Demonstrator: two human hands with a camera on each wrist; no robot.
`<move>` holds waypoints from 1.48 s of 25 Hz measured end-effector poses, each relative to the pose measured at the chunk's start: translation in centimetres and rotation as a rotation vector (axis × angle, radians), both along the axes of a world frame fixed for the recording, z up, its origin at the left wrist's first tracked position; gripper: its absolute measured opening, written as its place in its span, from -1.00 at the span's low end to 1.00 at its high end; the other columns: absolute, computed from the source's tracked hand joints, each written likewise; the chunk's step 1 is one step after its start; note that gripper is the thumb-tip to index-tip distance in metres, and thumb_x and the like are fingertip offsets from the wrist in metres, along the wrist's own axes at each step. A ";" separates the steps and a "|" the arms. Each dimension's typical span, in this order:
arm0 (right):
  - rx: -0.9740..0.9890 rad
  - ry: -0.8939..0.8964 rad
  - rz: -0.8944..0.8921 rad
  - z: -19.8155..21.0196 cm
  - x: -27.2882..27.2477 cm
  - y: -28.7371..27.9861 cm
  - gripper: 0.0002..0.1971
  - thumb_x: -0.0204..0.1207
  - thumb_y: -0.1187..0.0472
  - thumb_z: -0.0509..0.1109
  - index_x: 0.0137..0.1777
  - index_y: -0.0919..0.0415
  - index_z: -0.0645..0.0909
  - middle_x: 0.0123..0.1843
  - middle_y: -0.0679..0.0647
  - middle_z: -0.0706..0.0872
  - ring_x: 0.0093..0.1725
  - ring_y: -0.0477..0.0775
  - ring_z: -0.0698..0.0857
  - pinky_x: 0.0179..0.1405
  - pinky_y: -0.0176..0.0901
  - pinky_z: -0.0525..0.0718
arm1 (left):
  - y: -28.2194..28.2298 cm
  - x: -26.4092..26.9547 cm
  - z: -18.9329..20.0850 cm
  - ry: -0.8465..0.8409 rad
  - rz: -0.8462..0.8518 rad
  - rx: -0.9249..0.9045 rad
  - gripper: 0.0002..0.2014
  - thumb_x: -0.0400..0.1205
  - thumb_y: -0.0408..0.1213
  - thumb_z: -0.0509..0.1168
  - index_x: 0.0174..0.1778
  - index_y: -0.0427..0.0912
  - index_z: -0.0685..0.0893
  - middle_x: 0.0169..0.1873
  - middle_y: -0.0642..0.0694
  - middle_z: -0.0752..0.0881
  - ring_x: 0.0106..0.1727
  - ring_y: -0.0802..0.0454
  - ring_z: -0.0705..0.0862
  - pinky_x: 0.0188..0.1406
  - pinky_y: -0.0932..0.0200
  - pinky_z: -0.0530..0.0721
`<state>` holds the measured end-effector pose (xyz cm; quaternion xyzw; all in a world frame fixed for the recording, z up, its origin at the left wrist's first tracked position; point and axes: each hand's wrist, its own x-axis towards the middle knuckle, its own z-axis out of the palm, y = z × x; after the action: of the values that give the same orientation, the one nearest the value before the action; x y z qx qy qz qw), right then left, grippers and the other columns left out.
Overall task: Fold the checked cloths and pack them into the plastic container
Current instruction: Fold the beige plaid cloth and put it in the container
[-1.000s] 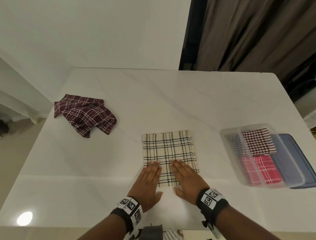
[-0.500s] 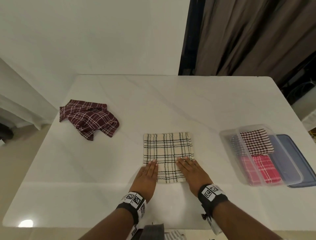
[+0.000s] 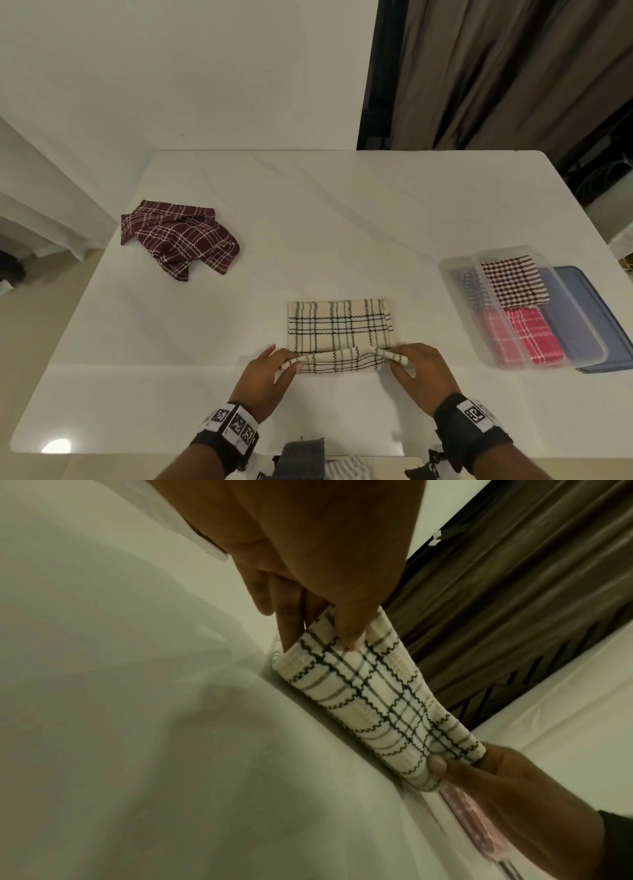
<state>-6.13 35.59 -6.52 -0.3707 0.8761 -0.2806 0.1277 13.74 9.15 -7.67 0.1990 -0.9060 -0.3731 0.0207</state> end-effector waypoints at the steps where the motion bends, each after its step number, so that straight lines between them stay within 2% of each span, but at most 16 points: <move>1: -0.027 -0.068 -0.056 0.6 0.3 -0.2 -0.88 0.53 0.10 0.50 -0.01 -0.17 0.69 -0.13 -0.24 0.75 -0.14 -0.18 0.68 -0.07 -0.28 0.51 | 0.0 -0.2 0.5 0.020 0.048 0.045 -0.71 0.64 0.30 0.09 0.01 0.27 0.62 -0.11 0.33 0.74 0.03 0.31 0.71 0.23 0.28 0.62; 4: -0.026 -0.251 -0.177 1.4 -0.3 -1.5 -0.93 0.60 -0.01 0.39 -0.11 -0.14 0.58 -0.16 -0.22 0.72 -0.12 -0.23 0.63 -0.20 -0.41 0.48 | -0.6 -1.9 1.7 0.026 0.174 0.057 -0.75 0.65 0.21 0.18 -0.10 0.16 0.62 -0.28 0.24 0.75 -0.21 0.30 0.72 -0.25 0.31 0.67; 6: -0.044 -0.318 -0.242 1.3 -1.2 -2.3 -0.88 0.64 -0.02 0.34 -0.10 -0.05 0.61 -0.16 -0.18 0.74 -0.13 -0.21 0.64 -0.23 -0.52 0.48 | -1.4 -3.4 2.0 0.001 0.213 0.015 -0.79 0.69 0.14 0.18 -0.14 0.14 0.56 -0.33 0.19 0.73 -0.31 0.25 0.70 -0.36 0.29 0.63; 9: -0.061 -0.355 -0.317 0.9 -2.5 -3.7 -0.81 0.62 -0.06 0.34 -0.13 0.01 0.64 -0.23 -0.09 0.74 -0.19 -0.07 0.66 -0.26 -0.48 0.49 | -2.5 -5.6 2.0 -0.086 0.214 -0.020 -0.78 0.73 0.12 0.08 -0.17 0.15 0.46 -0.34 0.10 0.70 -0.34 0.15 0.68 -0.42 0.21 0.60; 11: -0.026 -0.373 -0.346 0.8 -3.3 -4.6 -0.81 0.62 -0.06 0.35 -0.14 0.02 0.63 -0.28 -0.11 0.72 -0.24 -0.09 0.65 -0.30 -0.43 0.47 | -3.1 -6.9 1.6 -0.168 0.205 -0.087 -0.72 0.74 0.13 0.02 -0.07 0.06 0.50 -0.32 0.06 0.70 -0.31 0.03 0.68 -0.33 0.06 0.69; 14: 0.054 -0.355 -0.369 0.6 -4.3 -5.8 -0.81 0.63 -0.06 0.34 -0.15 -0.01 0.58 -0.37 -0.14 0.64 -0.33 -0.11 0.60 -0.38 -0.41 0.42 | -3.8 -8.4 0.9 -0.284 0.222 -0.135 -0.65 0.75 0.13 -0.01 0.09 -0.02 0.54 -0.30 0.04 0.67 -0.28 -0.02 0.66 -0.28 0.09 0.65; 18: 0.113 -0.317 -0.386 0.2 -4.8 -6.5 -0.84 0.64 -0.05 0.33 -0.11 -0.03 0.54 -0.38 -0.20 0.60 -0.34 -0.22 0.57 -0.38 -0.46 0.40 | -4.1 -9.4 0.9 -0.392 0.220 -0.170 -0.62 0.73 0.18 -0.01 0.06 -0.03 0.50 -0.30 0.02 0.64 -0.26 -0.06 0.65 -0.26 0.09 0.64; 20: 0.128 -0.335 -0.382 0.4 -4.7 -6.7 -0.87 0.65 -0.03 0.32 -0.06 -0.02 0.54 -0.34 -0.21 0.61 -0.30 -0.14 0.60 -0.36 -0.48 0.39 | -4.3 -9.4 0.9 -0.437 0.231 -0.147 -0.64 0.72 0.22 -0.01 0.03 0.01 0.47 -0.30 0.05 0.65 -0.26 -0.03 0.67 -0.26 0.09 0.65; 22: 0.092 -0.308 -0.372 0.4 -4.6 -6.8 -0.85 0.65 -0.01 0.32 0.10 0.02 0.59 -0.14 -0.11 0.70 -0.08 0.01 0.67 -0.18 -0.41 0.49 | -4.3 -9.1 1.0 -0.392 0.255 -0.148 -0.69 0.72 0.18 0.02 0.05 0.03 0.48 -0.23 0.05 0.68 -0.18 -0.03 0.69 -0.19 0.05 0.69; 24: 0.070 -0.154 -0.321 0.2 -4.5 -6.7 -0.68 0.64 0.05 0.32 0.36 0.03 0.52 0.20 0.00 0.64 0.21 0.06 0.57 0.18 -0.17 0.54 | -4.0 -8.6 1.0 -0.199 0.270 -0.275 -0.73 0.71 0.08 0.13 0.21 0.04 0.53 0.04 0.04 0.69 0.08 -0.04 0.68 0.06 -0.04 0.67; 26: 0.081 0.070 -0.205 0.4 -3.6 -6.8 -0.53 0.61 0.08 0.32 0.51 0.02 0.41 0.42 0.00 0.49 0.41 0.06 0.43 0.42 0.00 0.44 | -2.9 -8.3 1.2 -0.028 0.200 -0.367 -0.67 0.69 -0.02 0.22 0.35 0.01 0.51 0.30 0.01 0.59 0.31 -0.05 0.56 0.30 -0.07 0.54; 29: 0.146 0.142 0.116 0.4 -1.2 -8.5 -0.38 0.64 -0.04 0.22 0.68 0.02 0.18 0.70 -0.04 0.20 0.67 0.04 0.14 0.64 0.01 0.16 | -0.4 -8.6 0.5 -0.064 -0.082 -0.336 -0.44 0.68 -0.01 0.17 0.61 -0.05 0.31 0.65 -0.07 0.29 0.66 -0.08 0.21 0.63 -0.13 0.26; 31: 0.264 0.178 0.335 -1.2 0.2 -9.9 -0.33 0.69 -0.14 0.05 0.73 0.06 -0.02 0.76 -0.02 -0.05 0.73 0.02 -0.14 0.69 0.03 -0.07 | 0.7 -8.7 -1.0 -0.172 -0.226 -0.337 -0.26 0.69 0.13 -0.01 0.74 -0.11 -0.05 0.74 -0.07 -0.14 0.74 -0.04 -0.24 0.72 -0.10 -0.09; 32: 0.316 0.216 0.393 -2.2 0.4 -10.3 -0.32 0.70 -0.17 -0.01 0.73 0.09 -0.08 0.76 0.01 -0.11 0.73 0.03 -0.22 0.67 0.05 -0.13 | 0.9 -8.6 -1.7 -0.206 -0.248 -0.346 -0.23 0.69 0.20 -0.09 0.73 -0.12 -0.16 0.72 -0.06 -0.25 0.71 -0.03 -0.35 0.71 -0.09 -0.17; 34: 0.398 0.212 0.397 -3.3 -0.1 -10.3 -0.27 0.70 -0.27 -0.10 0.73 0.12 -0.15 0.76 0.02 -0.19 0.72 0.03 -0.29 0.64 0.07 -0.20 | 0.7 -8.1 -2.5 -0.246 -0.265 -0.379 -0.19 0.70 0.31 -0.20 0.73 -0.17 -0.17 0.72 -0.09 -0.25 0.72 -0.05 -0.33 0.73 -0.11 -0.17; 37: 0.480 0.245 0.359 -3.2 -2.1 -8.4 -0.13 0.63 -0.41 -0.07 0.73 0.17 -0.14 0.77 0.05 -0.16 0.73 0.09 -0.18 0.64 0.14 -0.13 | -0.5 -7.4 -2.7 -0.286 -0.272 -0.431 -0.07 0.65 0.43 -0.19 0.72 -0.25 -0.10 0.73 -0.18 -0.16 0.74 -0.14 -0.21 0.67 -0.08 -0.15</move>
<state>-8.26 27.22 -9.76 -0.5097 0.8467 0.0075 0.1526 6.34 8.66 -10.40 0.1175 -0.9764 -0.1396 -0.1159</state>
